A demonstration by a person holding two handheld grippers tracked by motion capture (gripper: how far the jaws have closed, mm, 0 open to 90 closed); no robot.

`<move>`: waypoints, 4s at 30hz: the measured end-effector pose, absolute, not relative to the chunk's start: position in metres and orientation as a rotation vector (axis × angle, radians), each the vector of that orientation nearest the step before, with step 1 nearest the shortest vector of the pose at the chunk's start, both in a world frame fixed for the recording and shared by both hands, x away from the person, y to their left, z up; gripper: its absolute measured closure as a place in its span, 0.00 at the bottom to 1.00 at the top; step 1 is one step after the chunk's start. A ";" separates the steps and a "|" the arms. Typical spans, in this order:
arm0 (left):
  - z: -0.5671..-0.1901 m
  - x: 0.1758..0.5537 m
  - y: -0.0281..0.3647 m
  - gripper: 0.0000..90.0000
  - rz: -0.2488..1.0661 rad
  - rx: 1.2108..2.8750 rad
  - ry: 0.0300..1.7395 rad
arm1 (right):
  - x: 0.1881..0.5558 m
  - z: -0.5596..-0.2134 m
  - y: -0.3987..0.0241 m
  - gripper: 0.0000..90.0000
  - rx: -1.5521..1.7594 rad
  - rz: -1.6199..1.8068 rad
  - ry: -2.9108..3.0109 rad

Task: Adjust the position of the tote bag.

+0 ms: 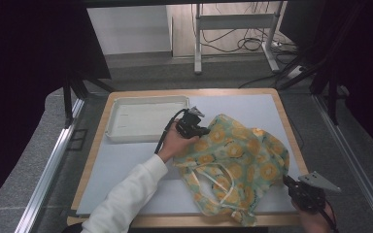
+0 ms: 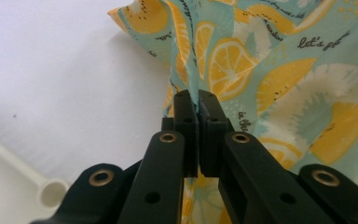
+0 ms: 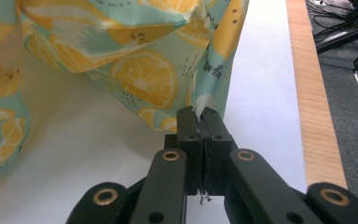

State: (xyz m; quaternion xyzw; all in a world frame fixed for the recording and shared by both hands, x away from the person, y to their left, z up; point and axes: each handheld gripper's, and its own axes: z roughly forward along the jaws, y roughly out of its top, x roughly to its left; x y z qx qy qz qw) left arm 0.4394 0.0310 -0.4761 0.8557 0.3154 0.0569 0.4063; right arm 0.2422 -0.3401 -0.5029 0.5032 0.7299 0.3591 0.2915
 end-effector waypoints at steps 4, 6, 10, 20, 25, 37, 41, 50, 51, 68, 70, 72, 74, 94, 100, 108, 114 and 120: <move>-0.474 0.437 0.033 0.99 0.148 2.158 0.789 | 0.245 -0.501 -0.340 0.98 1.338 0.961 1.933; -0.473 0.435 0.035 0.99 0.145 2.151 0.789 | 0.246 -0.500 -0.341 0.98 1.338 0.962 1.928; -0.472 0.435 0.038 0.99 0.150 2.145 0.792 | 0.247 -0.499 -0.343 0.98 1.342 0.970 1.921; -0.472 0.429 0.053 0.99 0.152 2.125 0.808 | 0.265 -0.497 -0.348 0.98 1.353 0.964 1.902; -0.473 0.427 0.060 0.99 0.147 2.116 0.819 | 0.282 -0.498 -0.354 0.99 1.377 0.957 1.899; -0.475 0.406 0.077 0.99 0.134 2.096 0.811 | 0.335 -0.489 -0.352 0.99 1.389 0.914 1.921; -0.476 0.397 0.079 0.99 0.123 2.093 0.800 | 0.349 -0.488 -0.350 0.99 1.384 0.898 1.937; -0.475 0.372 0.083 0.99 0.117 2.103 0.735 | 0.359 -0.481 -0.352 0.99 1.403 0.945 1.943; -0.475 0.372 0.083 0.99 0.117 2.103 0.735 | 0.359 -0.481 -0.352 0.99 1.403 0.945 1.943; -0.479 0.339 0.088 0.98 0.116 2.095 0.671 | 0.401 -0.478 -0.339 0.99 1.386 0.952 2.016; -0.479 0.338 0.088 0.98 0.116 2.097 0.668 | 0.406 -0.479 -0.338 0.99 1.386 0.953 2.025; -0.481 0.335 0.088 0.98 0.109 2.102 0.663 | 0.408 -0.479 -0.338 0.99 1.394 0.963 2.029; -0.484 0.332 0.089 0.98 0.098 2.108 0.664 | 0.414 -0.480 -0.336 0.99 1.388 0.982 2.042; -0.491 0.312 0.075 0.98 0.062 2.129 0.622 | 0.434 -0.487 -0.333 0.98 1.327 0.989 2.134; -0.494 0.314 0.074 0.98 0.057 2.125 0.630 | 0.427 -0.477 -0.343 0.79 1.321 1.025 2.110; -0.493 0.313 0.076 0.97 0.068 2.114 0.626 | 0.395 -0.436 -0.371 0.51 1.369 1.077 1.916; -0.491 0.311 0.077 0.94 0.078 2.108 0.623 | 0.355 -0.416 -0.374 0.49 1.319 1.126 1.912; -0.486 0.309 0.087 0.62 0.123 2.039 0.670 | 0.316 -0.412 -0.362 0.46 1.286 1.168 1.924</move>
